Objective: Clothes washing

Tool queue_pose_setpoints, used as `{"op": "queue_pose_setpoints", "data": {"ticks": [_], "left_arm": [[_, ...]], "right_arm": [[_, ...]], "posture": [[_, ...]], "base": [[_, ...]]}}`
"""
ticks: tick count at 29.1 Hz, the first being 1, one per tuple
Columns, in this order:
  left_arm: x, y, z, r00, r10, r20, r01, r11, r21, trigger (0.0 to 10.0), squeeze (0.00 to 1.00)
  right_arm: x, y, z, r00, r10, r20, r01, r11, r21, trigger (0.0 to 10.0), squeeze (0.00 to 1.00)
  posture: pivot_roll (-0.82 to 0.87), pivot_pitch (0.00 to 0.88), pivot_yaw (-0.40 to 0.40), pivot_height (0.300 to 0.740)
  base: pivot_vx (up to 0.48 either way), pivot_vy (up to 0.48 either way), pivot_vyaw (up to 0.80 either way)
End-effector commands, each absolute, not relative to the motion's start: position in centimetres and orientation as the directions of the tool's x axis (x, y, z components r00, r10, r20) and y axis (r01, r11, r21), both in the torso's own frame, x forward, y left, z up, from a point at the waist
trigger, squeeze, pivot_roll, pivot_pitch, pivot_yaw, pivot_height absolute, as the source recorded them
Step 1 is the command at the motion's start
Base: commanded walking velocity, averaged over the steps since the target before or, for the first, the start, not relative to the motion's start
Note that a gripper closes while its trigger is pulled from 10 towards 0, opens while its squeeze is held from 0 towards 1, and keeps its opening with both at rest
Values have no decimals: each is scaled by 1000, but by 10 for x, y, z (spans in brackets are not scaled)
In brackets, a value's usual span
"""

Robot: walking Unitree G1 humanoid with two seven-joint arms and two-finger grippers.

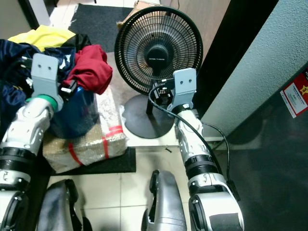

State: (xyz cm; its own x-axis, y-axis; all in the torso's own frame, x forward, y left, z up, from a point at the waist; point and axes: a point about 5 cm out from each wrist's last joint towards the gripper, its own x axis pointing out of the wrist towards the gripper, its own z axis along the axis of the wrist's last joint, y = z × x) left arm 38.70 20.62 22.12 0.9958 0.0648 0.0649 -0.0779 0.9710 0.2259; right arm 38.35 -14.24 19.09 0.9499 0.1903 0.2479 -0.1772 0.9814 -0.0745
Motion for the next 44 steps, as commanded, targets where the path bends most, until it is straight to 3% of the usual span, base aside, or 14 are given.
{"op": "queue_pose_setpoints", "data": {"ticks": [1, 6, 15, 22, 28, 34, 41, 42, 44], "left_arm": [[386, 223, 214, 992, 123, 37, -128, 967, 222, 10000, 0], [369, 235, 242, 979, 93, 183, -139, 956, 258, 10000, 0], [346, 273, 250, 943, 249, 220, -297, 929, 222, 10000, 0], [338, 277, 258, 947, 232, 222, -274, 945, 181, 10000, 0], [322, 293, 214, 972, 226, -60, -209, 956, 207, 10000, 0], [323, 283, 196, 971, 201, -128, -177, 968, 179, 10000, 0], [317, 296, 190, 942, 285, -178, -247, 946, 209, 9882, 0], [316, 297, 191, 942, 288, -171, -252, 946, 206, 4941, 0], [315, 297, 192, 943, 290, -165, -255, 945, 205, 4941, 0]], "right_arm": [[383, -144, 187, 952, 187, 241, -174, 982, -73, 10000, 0], [379, -147, 178, 958, 171, 230, -162, 985, -56, 10000, 0], [379, -147, 175, 959, 169, 227, -162, 985, -50, 10000, 0], [379, -145, 174, 959, 171, 228, -165, 985, -48, 10000, 0], [379, -145, 173, 959, 174, 225, -168, 985, -47, 10000, 0], [379, -145, 175, 958, 174, 228, -167, 985, -48, 10000, 0], [378, -148, 173, 960, 168, 225, -162, 986, -48, 10000, 0], [378, -147, 173, 960, 168, 225, -162, 986, -47, 10000, 0], [378, -147, 173, 960, 168, 225, -162, 986, -46, 10000, 0]], "posture": [[40, 143, -58, 495], [44, 145, -48, 495], [59, 143, -47, 495], [59, 143, -47, 495], [66, 145, -52, 495], [62, 146, -50, 495], [72, 152, -45, 495], [75, 152, -44, 495], [75, 152, -44, 495]], "base": [[0, 0, 0], [0, 0, 0], [0, 0, 0], [0, 0, 0], [0, 0, 0], [0, 0, 0], [0, 0, 0], [0, 0, 0], [0, 0, 0]]}}
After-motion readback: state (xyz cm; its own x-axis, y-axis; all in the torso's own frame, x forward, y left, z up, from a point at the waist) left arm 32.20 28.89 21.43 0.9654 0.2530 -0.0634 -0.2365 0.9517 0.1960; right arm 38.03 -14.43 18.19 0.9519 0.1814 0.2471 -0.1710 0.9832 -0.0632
